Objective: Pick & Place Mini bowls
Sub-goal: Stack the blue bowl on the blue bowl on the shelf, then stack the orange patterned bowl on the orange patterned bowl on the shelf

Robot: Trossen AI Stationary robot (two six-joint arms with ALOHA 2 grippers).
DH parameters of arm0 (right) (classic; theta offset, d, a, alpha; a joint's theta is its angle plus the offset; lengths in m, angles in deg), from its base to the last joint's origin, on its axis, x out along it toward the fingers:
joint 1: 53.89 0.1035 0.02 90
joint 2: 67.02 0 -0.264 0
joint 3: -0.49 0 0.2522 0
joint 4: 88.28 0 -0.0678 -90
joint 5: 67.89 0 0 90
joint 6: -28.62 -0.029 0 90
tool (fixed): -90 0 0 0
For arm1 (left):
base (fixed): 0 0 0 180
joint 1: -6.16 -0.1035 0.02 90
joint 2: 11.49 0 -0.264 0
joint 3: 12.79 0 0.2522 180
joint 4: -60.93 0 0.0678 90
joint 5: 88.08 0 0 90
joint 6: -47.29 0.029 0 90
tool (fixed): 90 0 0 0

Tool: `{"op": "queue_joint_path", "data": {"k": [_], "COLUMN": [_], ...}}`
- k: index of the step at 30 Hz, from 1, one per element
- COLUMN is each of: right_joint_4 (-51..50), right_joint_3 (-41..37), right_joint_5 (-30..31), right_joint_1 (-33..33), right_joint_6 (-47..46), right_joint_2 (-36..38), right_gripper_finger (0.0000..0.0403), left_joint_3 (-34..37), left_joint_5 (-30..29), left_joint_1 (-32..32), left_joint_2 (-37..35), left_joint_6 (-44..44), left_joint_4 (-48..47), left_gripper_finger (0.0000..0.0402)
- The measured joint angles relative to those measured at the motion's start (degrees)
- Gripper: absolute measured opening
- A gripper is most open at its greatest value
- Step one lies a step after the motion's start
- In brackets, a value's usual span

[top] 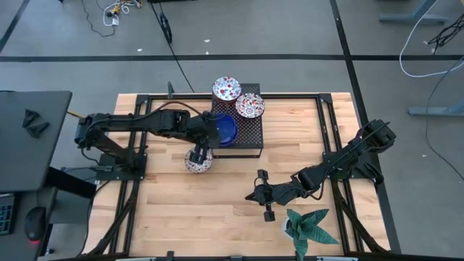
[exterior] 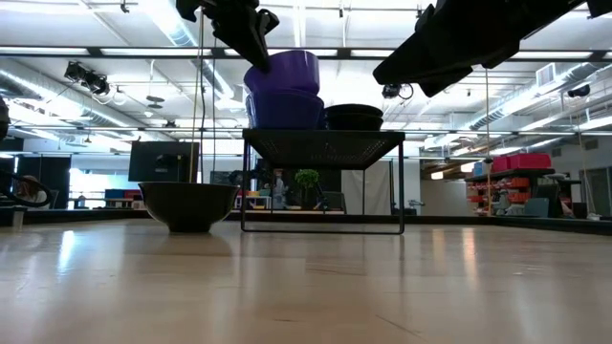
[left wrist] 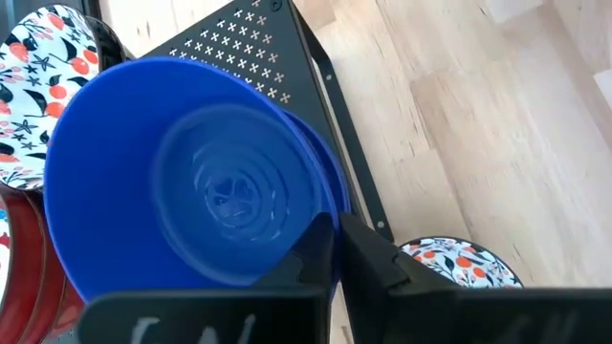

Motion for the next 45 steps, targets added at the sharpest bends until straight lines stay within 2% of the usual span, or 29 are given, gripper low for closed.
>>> {"op": "queue_joint_path", "data": {"k": [11, 17, 20, 23, 28, 39, 45], "right_joint_4": [0.0, 0.0, 0.0, 0.0, 0.0, 0.4, 0.1], "right_joint_3": [0.0, 0.0, 0.0, 0.0, 0.0, 0.0, 0.0], "right_joint_5": [0.0, 0.0, 0.0, 0.0, 0.0, 0.0, 0.0], "right_joint_1": [0.0, 0.0, 0.0, 0.0, 0.0, 0.0, 0.0], "right_joint_6": [0.0, 0.0, 0.0, 0.0, 0.0, -0.1, 0.0], "right_joint_2": [0.0, 0.0, 0.0, 0.0, 0.0, 0.0, 0.0], "right_gripper_finger": [0.0007, 0.0009, 0.0009, 0.0009, 0.0007, 0.0008, 0.0008], "left_joint_3": [0.0, -0.1, -0.1, -0.1, 0.0, -0.1, -4.4], "left_joint_5": [0.0, -0.3, 1.9, 5.8, 6.2, 5.8, -1.9], "left_joint_1": [0.0, 0.1, 0.1, -0.2, -0.7, -0.7, 2.9], "left_joint_2": [0.0, -0.7, -1.0, -1.0, 0.4, 2.7, 1.2], "left_joint_6": [-1.0, -1.0, -1.0, -1.0, -1.0, 0.3, -4.3], "left_joint_4": [0.7, 3.2, 4.7, 5.8, 6.1, 8.2, 1.7], "left_gripper_finger": [0.0086, 0.0098, 0.0089, 0.0062, 0.0008, 0.0004, 0.0013]}}
